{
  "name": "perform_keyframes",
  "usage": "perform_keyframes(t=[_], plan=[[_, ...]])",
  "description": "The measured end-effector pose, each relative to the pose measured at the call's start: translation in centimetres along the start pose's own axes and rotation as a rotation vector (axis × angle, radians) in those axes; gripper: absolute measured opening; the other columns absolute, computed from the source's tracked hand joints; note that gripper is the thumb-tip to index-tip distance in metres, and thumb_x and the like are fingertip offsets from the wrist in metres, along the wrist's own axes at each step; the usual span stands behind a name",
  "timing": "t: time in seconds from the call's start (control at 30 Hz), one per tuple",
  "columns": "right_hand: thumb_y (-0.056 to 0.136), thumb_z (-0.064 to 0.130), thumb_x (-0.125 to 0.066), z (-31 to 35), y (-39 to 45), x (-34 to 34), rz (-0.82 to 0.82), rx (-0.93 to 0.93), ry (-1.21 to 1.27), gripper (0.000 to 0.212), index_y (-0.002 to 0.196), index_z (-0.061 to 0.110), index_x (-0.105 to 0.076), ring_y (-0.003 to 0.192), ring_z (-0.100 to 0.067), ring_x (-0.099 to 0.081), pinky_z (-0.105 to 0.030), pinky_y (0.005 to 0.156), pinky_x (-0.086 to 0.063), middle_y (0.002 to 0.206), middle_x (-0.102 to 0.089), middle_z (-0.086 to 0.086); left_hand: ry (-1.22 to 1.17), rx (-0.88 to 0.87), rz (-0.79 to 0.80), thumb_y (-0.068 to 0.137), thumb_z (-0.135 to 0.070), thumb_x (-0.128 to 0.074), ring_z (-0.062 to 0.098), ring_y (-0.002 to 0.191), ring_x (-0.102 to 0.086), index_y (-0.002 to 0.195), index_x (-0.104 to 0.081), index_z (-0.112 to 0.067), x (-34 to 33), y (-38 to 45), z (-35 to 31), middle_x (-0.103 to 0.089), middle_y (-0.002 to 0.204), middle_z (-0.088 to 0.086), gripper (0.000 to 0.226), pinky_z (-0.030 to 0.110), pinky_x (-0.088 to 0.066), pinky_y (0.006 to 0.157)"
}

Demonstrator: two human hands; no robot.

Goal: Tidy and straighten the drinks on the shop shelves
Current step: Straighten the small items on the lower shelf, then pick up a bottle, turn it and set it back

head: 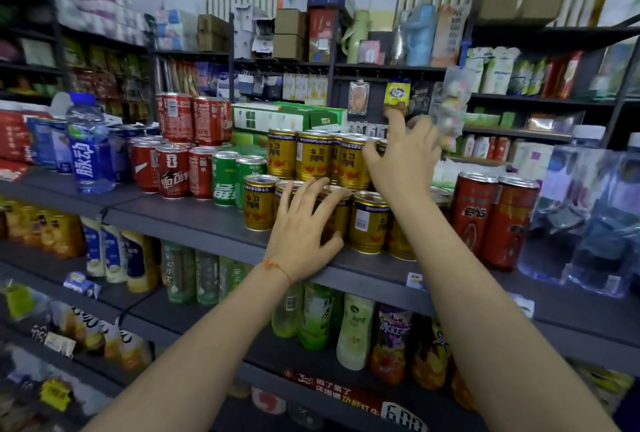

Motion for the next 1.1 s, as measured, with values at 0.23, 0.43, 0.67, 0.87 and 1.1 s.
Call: perform_keyframes(t=[0.23, 0.43, 0.67, 0.87, 1.1], plan=[[0.093, 0.021, -0.053, 13.3, -4.7, -4.8, 0.192, 0.221, 0.652, 0.016, 0.093, 0.012, -0.067, 0.092, -0.02, -0.057, -0.036, 0.08, -0.046, 0.093, -0.064, -0.003, -0.181, 0.475, -0.189, 0.083, -0.029, -0.051, 0.022, 0.121, -0.049, 0.125, -0.056, -0.019, 7.9, -5.4, 14.1, -0.055, 0.126, 0.001, 0.043, 0.044, -0.039, 0.102], [0.091, 0.02, -0.059, 27.1, -9.9, -14.8, 0.566, 0.318, 0.72, 0.009, 0.089, 0.018, -0.068, 0.084, -0.018, -0.06, -0.035, 0.076, -0.051, 0.089, -0.067, 0.001, -0.2, 0.741, -0.253, 0.088, -0.017, -0.055, 0.022, 0.105, -0.054, 0.106, -0.063, -0.017, 11.4, -11.6, 29.6, -0.055, 0.105, -0.001, 0.019, 0.039, -0.046, 0.092], [0.092, 0.023, -0.061, 40.5, -11.3, -27.6, 0.862, 0.103, 0.807, 0.045, 0.135, 0.015, -0.049, 0.1, -0.016, -0.056, -0.034, 0.089, -0.048, 0.117, -0.058, -0.002, -0.417, 0.839, -0.191, 0.091, -0.013, -0.055, 0.016, 0.108, -0.053, 0.116, -0.057, -0.019, 12.2, -14.3, 43.5, -0.051, 0.115, -0.002, 0.026, 0.041, -0.046, 0.099], [0.082, 0.029, -0.078, 46.1, -10.3, -35.5, 0.814, -0.203, 0.903, 0.072, 0.136, 0.007, -0.037, 0.109, -0.02, -0.058, -0.03, 0.087, -0.046, 0.123, -0.056, -0.002, -0.525, 0.853, -0.027, 0.096, -0.025, -0.053, 0.014, 0.127, -0.046, 0.141, -0.046, -0.022, 11.2, -14.4, 51.2, -0.048, 0.14, -0.002, 0.046, 0.039, -0.043, 0.106], [0.066, 0.04, -0.088, 47.5, -8.9, -38.4, 0.694, -0.382, 0.975, 0.068, 0.121, 0.016, -0.056, 0.1, -0.019, -0.067, -0.044, 0.093, -0.055, 0.112, -0.069, 0.0, -0.75, 0.845, -0.059, 0.096, -0.027, -0.056, 0.008, 0.123, -0.05, 0.136, -0.048, -0.028, 10.4, -15.0, 54.2, -0.053, 0.134, -0.009, 0.04, 0.029, -0.043, 0.104]])
Point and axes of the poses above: each hand's wrist, its own y-axis towards the middle knuckle, its own x-axis out of the back of the hand, z = x × y, the point moved 8 cm from there along y, towards the middle knuckle
